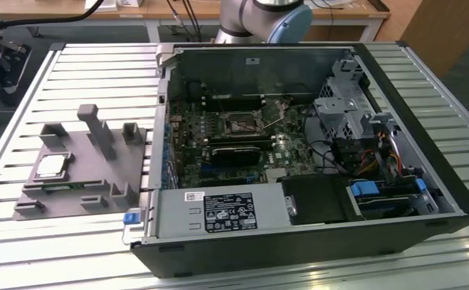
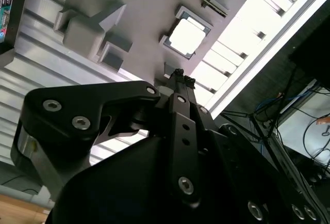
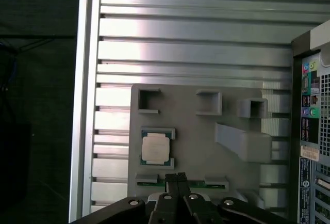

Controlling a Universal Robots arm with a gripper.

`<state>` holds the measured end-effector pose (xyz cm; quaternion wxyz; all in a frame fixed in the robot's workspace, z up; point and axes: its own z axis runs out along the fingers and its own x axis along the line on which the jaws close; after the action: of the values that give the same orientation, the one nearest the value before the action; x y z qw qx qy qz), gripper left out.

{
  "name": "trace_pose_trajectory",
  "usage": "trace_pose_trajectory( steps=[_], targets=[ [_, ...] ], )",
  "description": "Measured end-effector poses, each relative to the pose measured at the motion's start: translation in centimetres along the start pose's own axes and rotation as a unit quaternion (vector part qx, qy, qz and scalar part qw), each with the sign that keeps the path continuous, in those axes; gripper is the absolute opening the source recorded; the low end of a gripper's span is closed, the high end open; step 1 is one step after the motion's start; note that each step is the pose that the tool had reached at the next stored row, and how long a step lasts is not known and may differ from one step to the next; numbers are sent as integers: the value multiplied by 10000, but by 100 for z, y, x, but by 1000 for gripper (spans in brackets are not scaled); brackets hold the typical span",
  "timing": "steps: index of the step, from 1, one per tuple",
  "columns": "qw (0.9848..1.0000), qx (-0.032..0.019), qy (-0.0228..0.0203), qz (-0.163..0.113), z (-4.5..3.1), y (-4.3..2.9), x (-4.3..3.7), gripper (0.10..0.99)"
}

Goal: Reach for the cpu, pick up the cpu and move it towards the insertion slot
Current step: 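Reach for the cpu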

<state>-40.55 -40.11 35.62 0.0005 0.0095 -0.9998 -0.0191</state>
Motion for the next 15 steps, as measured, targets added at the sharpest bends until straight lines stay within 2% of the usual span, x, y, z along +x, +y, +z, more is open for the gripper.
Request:
trace_pose_trajectory(
  steps=[10,15],
  targets=[
    [10000,0,0,0,13,2,132,106],
    [10000,0,0,-1,16,0,162,106]
  ],
)
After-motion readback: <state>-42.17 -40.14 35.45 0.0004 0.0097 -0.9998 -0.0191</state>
